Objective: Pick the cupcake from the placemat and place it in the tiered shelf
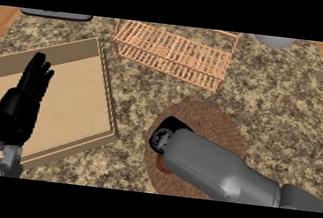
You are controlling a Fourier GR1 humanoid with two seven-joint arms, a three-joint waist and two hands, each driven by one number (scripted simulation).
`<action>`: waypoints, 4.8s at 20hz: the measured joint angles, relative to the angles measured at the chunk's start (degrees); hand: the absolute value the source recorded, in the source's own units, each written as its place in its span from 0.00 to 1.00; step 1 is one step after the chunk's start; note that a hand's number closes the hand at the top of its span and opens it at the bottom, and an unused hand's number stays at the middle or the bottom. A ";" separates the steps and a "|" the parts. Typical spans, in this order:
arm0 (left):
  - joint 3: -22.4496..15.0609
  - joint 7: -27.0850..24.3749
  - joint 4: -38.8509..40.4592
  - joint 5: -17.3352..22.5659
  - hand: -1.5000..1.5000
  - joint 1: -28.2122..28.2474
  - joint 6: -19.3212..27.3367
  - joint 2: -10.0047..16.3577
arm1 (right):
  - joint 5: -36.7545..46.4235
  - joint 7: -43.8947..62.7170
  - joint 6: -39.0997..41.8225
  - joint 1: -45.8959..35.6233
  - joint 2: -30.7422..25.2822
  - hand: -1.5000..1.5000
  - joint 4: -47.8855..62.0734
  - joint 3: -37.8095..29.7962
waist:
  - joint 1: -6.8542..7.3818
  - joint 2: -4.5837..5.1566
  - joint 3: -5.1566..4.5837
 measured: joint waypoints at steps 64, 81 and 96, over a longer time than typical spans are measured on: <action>0.57 0.35 1.66 -1.59 0.50 -2.35 -1.68 -1.66 | 34.54 35.59 -93.05 -15.23 4.08 1.00 13.36 -46.42 | 1.37 1.67 -0.37; 0.74 0.16 3.14 -2.96 0.50 -3.79 -2.40 -3.13 | 24.14 26.44 -108.10 -16.72 4.50 0.00 24.49 -57.79 | 1.92 2.07 -0.32; 3.55 0.90 0.40 -2.74 0.50 1.13 -2.73 -2.57 | 30.31 31.76 -115.62 -17.62 3.96 0.00 18.00 -59.80 | -1.76 0.40 -0.35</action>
